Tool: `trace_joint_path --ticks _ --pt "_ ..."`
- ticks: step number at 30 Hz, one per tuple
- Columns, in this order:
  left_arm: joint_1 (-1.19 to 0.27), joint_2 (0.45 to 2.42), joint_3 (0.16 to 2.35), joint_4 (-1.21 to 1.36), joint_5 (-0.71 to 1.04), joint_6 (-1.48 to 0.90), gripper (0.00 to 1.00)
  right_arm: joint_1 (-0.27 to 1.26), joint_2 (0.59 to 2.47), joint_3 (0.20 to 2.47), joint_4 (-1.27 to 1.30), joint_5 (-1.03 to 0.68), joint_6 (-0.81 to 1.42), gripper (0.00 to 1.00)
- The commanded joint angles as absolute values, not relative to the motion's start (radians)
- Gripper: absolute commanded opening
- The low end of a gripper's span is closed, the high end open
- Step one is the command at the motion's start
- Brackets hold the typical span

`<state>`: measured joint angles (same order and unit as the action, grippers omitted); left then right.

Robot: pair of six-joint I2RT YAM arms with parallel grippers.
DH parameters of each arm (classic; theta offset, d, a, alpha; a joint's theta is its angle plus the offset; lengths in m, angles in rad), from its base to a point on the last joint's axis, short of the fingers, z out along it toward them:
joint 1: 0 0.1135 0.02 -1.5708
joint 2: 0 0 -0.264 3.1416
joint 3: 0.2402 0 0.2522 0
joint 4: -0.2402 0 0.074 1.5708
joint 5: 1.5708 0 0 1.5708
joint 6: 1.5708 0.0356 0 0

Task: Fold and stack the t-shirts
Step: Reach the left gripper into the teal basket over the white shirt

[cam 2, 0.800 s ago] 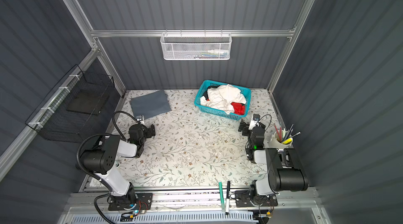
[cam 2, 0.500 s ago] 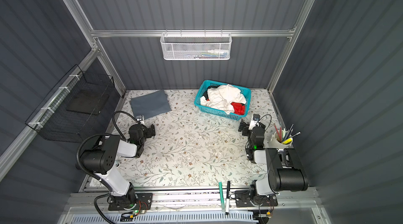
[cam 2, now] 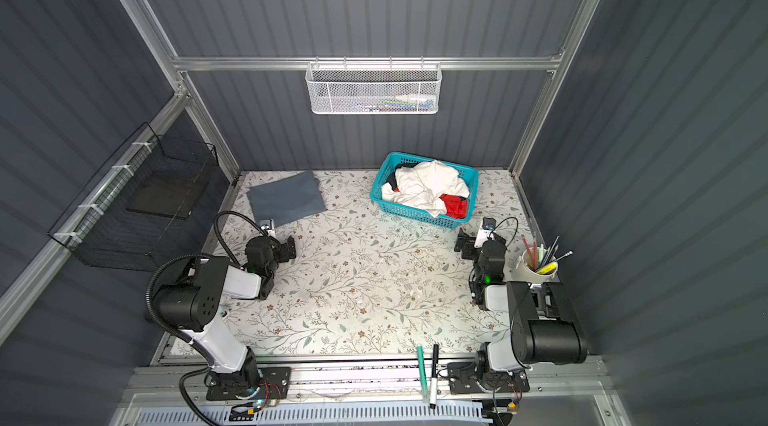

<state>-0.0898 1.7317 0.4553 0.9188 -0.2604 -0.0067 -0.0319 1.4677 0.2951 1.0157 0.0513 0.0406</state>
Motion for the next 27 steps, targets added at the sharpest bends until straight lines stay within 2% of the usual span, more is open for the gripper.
trace_joint_path --ticks 1,3,5,7,10,13,16,18,22,27 --pt "-0.092 1.697 0.46 0.927 -0.237 0.028 1.0 -0.014 1.395 0.294 0.997 0.047 0.012 0.99" --pt "-0.131 1.593 0.486 0.788 -0.278 0.062 1.0 0.021 1.251 0.303 0.845 0.099 0.006 0.99" --pt "-0.199 1.482 0.601 0.5 -0.377 0.035 0.99 0.035 1.077 0.355 0.61 0.106 0.061 0.99" --pt "-0.255 1.432 0.783 0.188 -0.361 -0.06 0.95 0.041 0.94 0.441 0.304 0.102 0.145 0.99" --pt "-0.325 1.483 1.059 -0.111 -0.176 -0.204 0.88 0.051 0.86 0.573 -0.033 -0.044 0.252 0.99" --pt "-0.424 1.619 1.346 -0.31 -0.052 -0.256 0.88 0.112 0.846 0.678 -0.239 -0.129 0.321 0.99" --pt "-0.516 1.787 1.608 -0.448 -0.017 -0.249 0.88 0.184 0.818 0.742 -0.338 -0.163 0.388 0.99" --pt "-0.57 1.874 1.708 -0.463 -0.044 -0.223 0.88 0.22 0.815 0.786 -0.382 -0.185 0.42 0.99" --pt "-0.636 2.03 1.88 -0.439 -0.069 -0.188 0.88 0.283 0.841 0.868 -0.507 -0.186 0.43 0.99" --pt "-0.689 2.176 2.004 -0.325 -0.088 -0.131 0.88 0.306 0.783 0.803 -0.498 -0.189 0.446 0.99"
